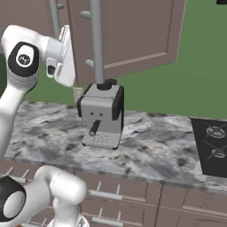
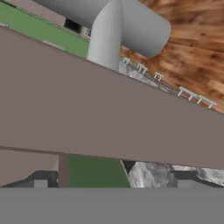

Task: Open the cabinet, pick the kettle from the cabinet, and place it in the sink.

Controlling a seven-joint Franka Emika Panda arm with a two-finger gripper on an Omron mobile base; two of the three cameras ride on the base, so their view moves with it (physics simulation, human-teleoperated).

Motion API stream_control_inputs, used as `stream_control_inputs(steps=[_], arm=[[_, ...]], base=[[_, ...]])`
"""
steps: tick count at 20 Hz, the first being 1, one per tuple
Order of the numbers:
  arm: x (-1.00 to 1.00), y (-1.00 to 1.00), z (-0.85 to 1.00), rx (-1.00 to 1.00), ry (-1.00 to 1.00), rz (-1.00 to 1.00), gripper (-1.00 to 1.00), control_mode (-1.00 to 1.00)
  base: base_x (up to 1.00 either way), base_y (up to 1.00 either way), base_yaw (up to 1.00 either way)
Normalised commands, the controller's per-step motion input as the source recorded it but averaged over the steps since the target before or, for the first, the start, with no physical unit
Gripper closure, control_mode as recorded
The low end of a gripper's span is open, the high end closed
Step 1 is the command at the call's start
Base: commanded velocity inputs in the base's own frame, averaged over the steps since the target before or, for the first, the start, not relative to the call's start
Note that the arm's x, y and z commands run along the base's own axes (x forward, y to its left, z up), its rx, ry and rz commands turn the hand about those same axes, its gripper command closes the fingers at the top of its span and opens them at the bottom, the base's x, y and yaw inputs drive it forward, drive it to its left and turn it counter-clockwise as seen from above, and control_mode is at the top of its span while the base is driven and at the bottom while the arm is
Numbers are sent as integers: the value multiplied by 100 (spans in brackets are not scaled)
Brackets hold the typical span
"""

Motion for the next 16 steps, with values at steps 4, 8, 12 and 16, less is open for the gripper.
stream_control_inputs(steps=[4,8,12,16], arm=[[-50,-41,8,20,-8,-1,-100,-100],[-56,-39,12,16,-11,-1,-100,-100],[-49,-47,11,7,-5,-4,-100,-100],[-44,-54,7,0,-3,-5,-100,-100]], base=[[0,0,0],[0,0,0],[0,0,0],[0,0,0]])
